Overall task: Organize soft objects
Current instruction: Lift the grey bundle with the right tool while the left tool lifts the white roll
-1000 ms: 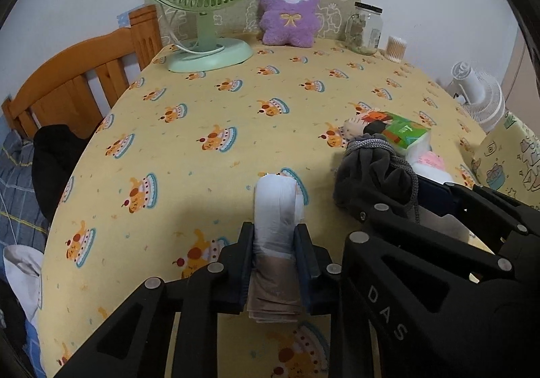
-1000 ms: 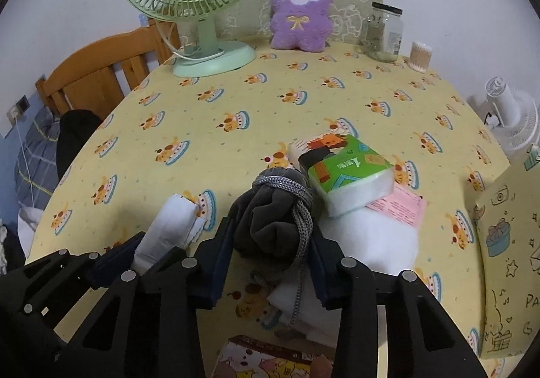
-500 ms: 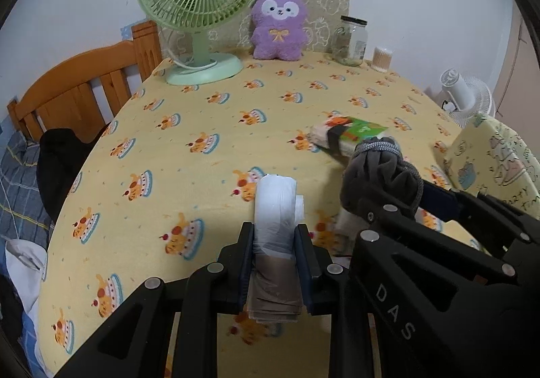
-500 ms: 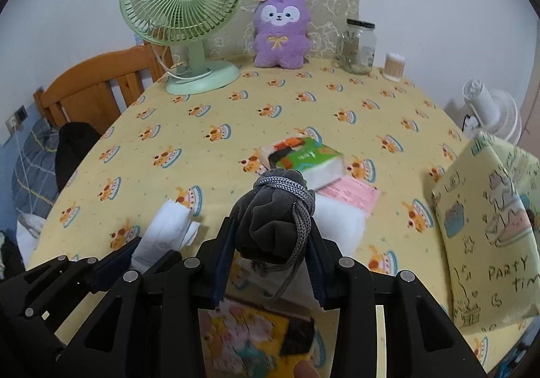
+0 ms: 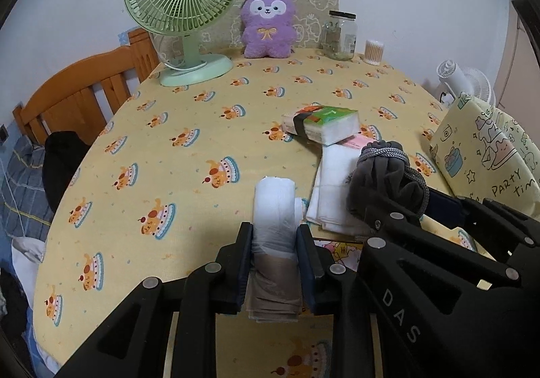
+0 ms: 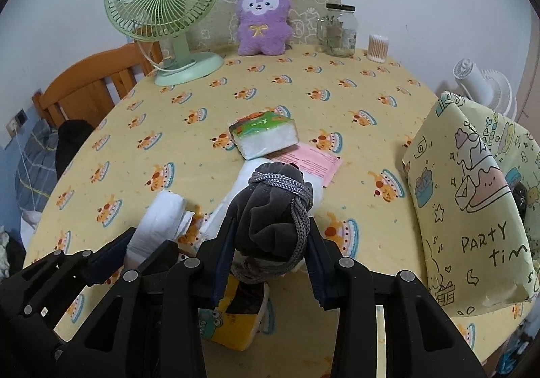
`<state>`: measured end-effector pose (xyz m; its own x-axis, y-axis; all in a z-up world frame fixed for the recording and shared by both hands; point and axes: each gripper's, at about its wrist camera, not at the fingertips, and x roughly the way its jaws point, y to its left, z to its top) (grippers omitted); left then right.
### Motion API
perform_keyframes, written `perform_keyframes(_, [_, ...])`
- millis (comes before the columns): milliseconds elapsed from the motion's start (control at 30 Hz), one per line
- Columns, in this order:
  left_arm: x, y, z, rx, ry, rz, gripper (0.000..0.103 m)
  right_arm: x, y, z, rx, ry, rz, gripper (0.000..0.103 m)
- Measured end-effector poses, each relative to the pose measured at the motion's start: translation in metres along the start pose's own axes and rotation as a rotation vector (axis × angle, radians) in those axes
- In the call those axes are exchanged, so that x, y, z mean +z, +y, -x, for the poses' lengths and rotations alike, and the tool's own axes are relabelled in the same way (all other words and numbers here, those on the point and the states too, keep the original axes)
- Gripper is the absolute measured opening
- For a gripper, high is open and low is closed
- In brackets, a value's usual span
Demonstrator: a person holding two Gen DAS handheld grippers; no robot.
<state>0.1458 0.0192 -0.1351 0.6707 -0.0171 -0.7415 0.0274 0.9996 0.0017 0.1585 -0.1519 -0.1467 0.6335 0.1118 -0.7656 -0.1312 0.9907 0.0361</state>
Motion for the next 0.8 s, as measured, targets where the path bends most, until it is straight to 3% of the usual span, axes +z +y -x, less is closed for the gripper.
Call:
perform_keyframes(400, [0.026, -0.021, 0.029, -0.001, -0.037, -0.003, 0.026, 0.022, -0.019, 0.029, 0.034, -0.032, -0.007, 0.042])
perform_keyframes(800, [0.055, -0.047, 0.067, -0.034, -0.105, -0.001, 0.028, 0.052, -0.042, 0.081, 0.001, -0.109, 0.011, 0.042])
